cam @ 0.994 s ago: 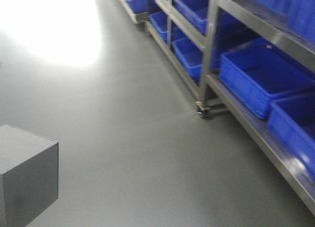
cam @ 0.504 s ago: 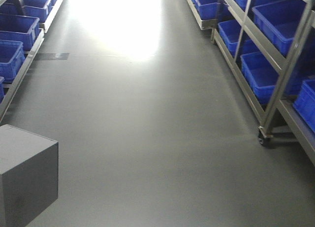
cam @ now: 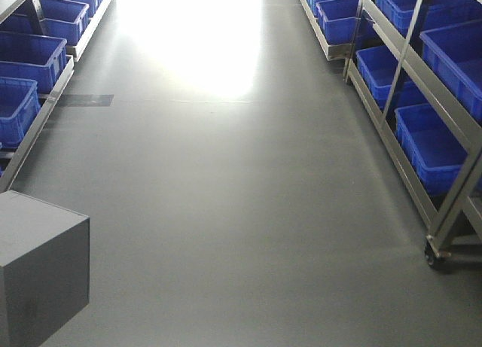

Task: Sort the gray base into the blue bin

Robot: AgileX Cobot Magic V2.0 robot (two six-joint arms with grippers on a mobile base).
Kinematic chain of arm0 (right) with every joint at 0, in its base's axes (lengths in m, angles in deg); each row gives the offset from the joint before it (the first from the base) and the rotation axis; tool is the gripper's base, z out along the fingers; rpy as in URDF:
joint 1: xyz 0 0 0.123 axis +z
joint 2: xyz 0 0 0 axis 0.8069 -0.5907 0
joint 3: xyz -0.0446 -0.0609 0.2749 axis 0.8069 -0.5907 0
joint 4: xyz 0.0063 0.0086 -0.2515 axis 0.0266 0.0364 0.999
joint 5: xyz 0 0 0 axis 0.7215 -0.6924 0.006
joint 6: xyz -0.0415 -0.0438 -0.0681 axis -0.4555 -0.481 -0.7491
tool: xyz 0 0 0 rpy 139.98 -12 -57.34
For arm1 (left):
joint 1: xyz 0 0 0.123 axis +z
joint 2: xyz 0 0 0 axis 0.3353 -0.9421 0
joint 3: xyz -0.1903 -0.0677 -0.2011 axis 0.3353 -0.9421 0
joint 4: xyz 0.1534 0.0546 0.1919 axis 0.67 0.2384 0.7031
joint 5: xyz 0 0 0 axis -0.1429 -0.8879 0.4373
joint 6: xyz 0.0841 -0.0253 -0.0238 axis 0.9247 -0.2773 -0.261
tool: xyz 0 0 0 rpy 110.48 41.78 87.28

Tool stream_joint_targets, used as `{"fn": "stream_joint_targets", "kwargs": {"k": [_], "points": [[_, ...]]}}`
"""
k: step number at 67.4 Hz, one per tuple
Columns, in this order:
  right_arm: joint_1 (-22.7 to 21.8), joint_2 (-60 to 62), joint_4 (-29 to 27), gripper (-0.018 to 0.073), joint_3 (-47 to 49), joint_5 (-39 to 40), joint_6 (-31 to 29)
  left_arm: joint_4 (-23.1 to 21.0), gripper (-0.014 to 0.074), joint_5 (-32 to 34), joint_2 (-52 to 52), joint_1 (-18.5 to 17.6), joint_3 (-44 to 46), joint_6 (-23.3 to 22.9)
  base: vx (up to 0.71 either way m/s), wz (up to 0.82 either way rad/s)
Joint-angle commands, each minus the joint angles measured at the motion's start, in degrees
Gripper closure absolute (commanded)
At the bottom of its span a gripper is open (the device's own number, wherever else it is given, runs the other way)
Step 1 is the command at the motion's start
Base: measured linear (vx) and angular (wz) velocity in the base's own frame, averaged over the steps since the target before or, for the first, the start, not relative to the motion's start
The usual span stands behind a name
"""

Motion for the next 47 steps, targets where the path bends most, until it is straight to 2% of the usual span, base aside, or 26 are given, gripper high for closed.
{"fn": "stream_joint_targets", "kwargs": {"k": [1,47], "points": [[-0.4,0.4,0.5,0.0564,-0.3,4.5,-0.4,0.4,0.0604,5.9,-0.6,-0.4,1.7,-0.4,0.46,0.03],[-0.4,0.4,0.5,0.0564,-0.3,4.5,-0.4,0.4,0.0604,5.9,-0.6,-0.4,1.7,-0.4,0.46,0.03]]}}
